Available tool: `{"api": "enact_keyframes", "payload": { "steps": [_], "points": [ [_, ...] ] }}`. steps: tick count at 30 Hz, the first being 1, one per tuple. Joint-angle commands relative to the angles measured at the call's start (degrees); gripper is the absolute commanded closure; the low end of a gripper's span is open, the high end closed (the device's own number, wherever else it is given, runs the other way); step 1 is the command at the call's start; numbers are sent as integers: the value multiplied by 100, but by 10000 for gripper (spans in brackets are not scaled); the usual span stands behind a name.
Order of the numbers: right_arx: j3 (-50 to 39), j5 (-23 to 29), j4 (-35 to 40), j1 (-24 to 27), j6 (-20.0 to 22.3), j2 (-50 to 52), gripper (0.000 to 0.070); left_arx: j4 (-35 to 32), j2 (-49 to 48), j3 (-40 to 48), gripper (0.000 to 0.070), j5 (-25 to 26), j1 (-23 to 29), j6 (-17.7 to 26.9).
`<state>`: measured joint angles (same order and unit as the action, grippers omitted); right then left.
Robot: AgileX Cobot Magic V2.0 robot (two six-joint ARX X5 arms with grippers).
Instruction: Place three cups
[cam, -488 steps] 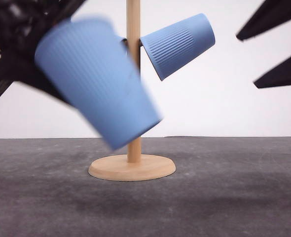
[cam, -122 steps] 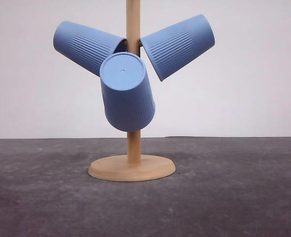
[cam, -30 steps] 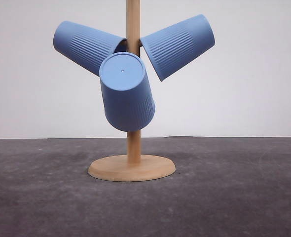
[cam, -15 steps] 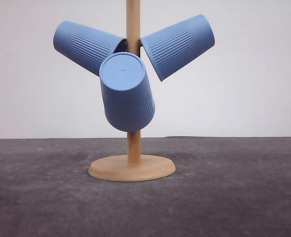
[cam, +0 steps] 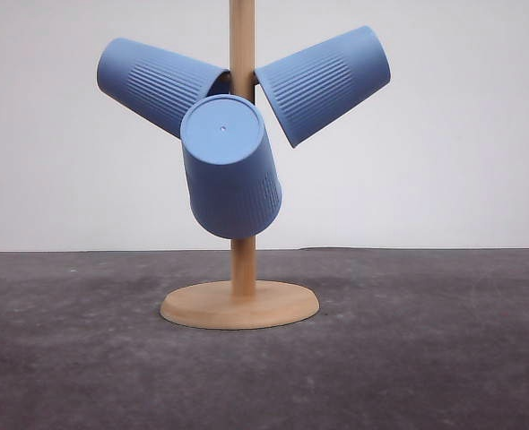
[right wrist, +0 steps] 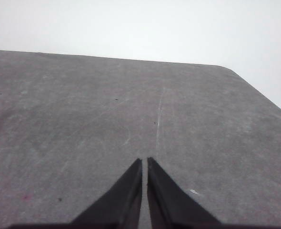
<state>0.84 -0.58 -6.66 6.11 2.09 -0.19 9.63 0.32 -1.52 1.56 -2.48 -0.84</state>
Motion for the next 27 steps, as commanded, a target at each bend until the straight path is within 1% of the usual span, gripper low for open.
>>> {"api": "enact_keyframes", "payload": {
  "steps": [1, 27],
  "points": [
    [-17, 15, 66, 7, -83, -2, 683, -63, -4, 72, 700, -9, 7, 31],
    [-17, 16, 66, 7, -83, -2, 683, -63, -4, 72, 700, -9, 7, 31]
  ]
}}
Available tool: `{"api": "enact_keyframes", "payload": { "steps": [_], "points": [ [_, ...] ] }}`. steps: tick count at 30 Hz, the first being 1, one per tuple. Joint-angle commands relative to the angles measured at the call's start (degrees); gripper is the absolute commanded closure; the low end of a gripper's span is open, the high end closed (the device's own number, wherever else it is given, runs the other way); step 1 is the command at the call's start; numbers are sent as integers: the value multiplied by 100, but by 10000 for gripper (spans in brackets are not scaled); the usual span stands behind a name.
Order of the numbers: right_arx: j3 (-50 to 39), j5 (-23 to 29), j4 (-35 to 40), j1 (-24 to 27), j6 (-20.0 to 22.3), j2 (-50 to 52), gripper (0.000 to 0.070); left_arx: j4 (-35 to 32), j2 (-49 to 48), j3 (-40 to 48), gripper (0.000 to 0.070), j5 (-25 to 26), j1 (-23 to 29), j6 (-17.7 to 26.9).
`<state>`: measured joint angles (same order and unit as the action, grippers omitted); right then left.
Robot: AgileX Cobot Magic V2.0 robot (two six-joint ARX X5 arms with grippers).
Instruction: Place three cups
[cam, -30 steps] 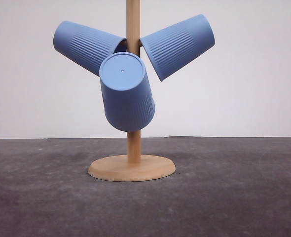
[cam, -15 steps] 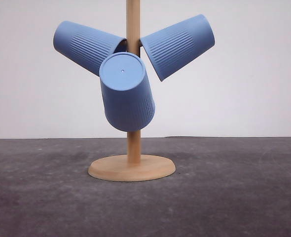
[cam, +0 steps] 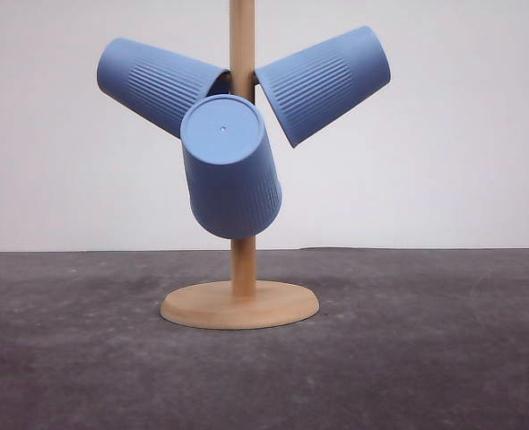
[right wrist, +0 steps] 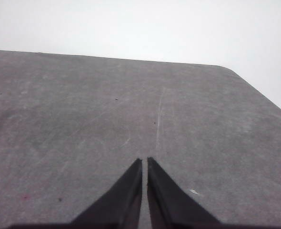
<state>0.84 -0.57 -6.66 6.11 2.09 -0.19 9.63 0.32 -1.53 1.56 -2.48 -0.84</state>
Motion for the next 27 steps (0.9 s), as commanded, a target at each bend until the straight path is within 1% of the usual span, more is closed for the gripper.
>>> {"api": "enact_keyframes", "payload": {
  "steps": [1, 27],
  "points": [
    [-17, 16, 66, 7, -83, -2, 683, -63, -3, 73, 700, -9, 7, 31],
    [-17, 16, 65, 7, -83, -2, 683, -63, -4, 73, 700, -9, 7, 31]
  ]
}}
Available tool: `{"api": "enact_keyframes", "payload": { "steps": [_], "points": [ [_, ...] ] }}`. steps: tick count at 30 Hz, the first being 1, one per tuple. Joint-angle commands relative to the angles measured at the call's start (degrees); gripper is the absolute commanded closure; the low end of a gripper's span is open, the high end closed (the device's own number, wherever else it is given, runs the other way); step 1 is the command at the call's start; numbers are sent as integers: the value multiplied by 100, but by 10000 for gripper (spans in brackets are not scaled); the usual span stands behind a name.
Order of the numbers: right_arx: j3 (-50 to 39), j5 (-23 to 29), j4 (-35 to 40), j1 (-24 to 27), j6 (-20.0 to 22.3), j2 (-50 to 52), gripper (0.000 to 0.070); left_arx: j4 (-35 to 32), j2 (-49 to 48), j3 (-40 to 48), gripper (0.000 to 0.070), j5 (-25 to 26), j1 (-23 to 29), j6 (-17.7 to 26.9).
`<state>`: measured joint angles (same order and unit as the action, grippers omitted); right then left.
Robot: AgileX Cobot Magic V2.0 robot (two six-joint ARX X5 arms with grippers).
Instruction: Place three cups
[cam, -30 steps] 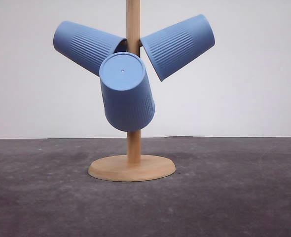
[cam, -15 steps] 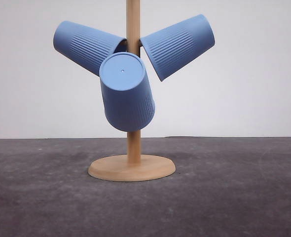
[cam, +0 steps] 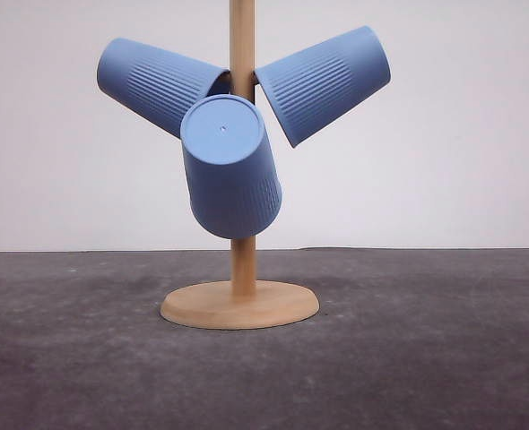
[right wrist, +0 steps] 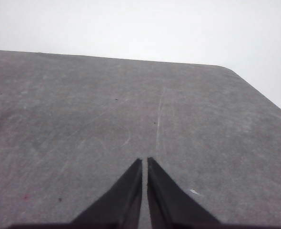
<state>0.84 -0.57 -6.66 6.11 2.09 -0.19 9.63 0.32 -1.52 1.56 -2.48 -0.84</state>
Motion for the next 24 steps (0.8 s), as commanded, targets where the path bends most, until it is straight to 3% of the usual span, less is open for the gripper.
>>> {"api": "enact_keyframes", "payload": {
  "steps": [1, 24],
  "points": [
    [-17, 15, 66, 7, -83, -2, 683, -63, -3, 72, 700, -9, 7, 31],
    [-17, 14, 66, 7, -83, -2, 683, -63, -4, 72, 700, -9, 7, 31]
  ]
}}
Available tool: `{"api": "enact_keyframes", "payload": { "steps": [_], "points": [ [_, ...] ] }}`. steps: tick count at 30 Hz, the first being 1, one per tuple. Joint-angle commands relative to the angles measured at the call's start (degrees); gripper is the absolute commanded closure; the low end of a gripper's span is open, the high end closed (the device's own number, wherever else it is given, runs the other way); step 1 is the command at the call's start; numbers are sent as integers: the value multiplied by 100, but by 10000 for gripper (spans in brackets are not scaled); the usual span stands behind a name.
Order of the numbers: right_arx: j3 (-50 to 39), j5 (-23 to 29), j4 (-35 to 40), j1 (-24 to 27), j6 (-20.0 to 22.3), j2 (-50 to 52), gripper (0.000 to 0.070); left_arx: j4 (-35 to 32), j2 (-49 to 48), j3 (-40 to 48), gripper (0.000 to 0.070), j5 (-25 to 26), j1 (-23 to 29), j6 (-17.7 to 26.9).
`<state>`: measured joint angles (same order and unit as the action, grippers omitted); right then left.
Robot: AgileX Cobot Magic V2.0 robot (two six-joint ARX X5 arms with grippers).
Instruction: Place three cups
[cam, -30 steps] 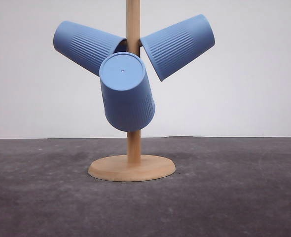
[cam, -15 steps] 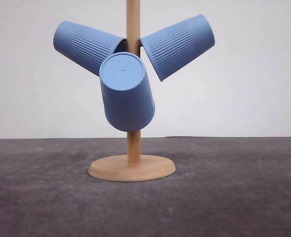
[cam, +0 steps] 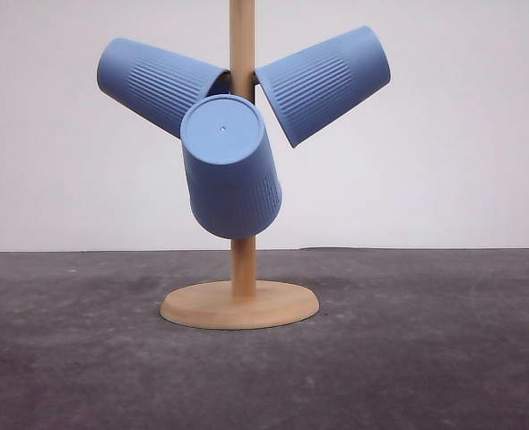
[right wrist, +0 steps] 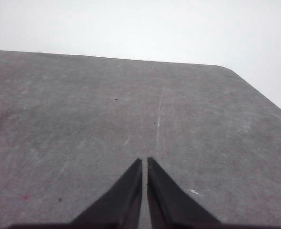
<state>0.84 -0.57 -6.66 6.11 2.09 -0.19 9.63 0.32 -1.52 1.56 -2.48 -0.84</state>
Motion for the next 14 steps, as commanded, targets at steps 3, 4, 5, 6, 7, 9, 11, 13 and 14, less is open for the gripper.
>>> {"api": "enact_keyframes", "payload": {
  "steps": [3, 4, 5, 6, 7, 9, 11, 13, 14],
  "points": [
    [-17, 15, 66, 7, -83, -2, 683, -63, -4, 72, 700, -9, 7, 31],
    [-17, 15, 64, 7, -83, -2, 683, -63, -4, 72, 700, -9, 7, 31],
    [-17, 15, 63, 7, -83, -2, 683, -63, -4, 72, 700, -9, 7, 31],
    [-17, 15, 63, 7, -83, -2, 683, -63, -4, 72, 700, -9, 7, 31],
    [-17, 15, 65, 7, -83, -2, 683, -63, -4, 72, 700, -9, 7, 31],
    [-17, 15, 64, 7, -83, -2, 683, -63, -4, 72, 700, -9, 7, 31],
    [-17, 16, 66, 7, -83, -2, 683, -63, -4, 72, 700, -9, 7, 31],
    [-17, 15, 66, 7, -83, -2, 683, -63, -4, 72, 700, -9, 7, 31],
    [-17, 15, 66, 7, -83, -2, 683, -63, -4, 72, 700, -9, 7, 31]
  ]
}}
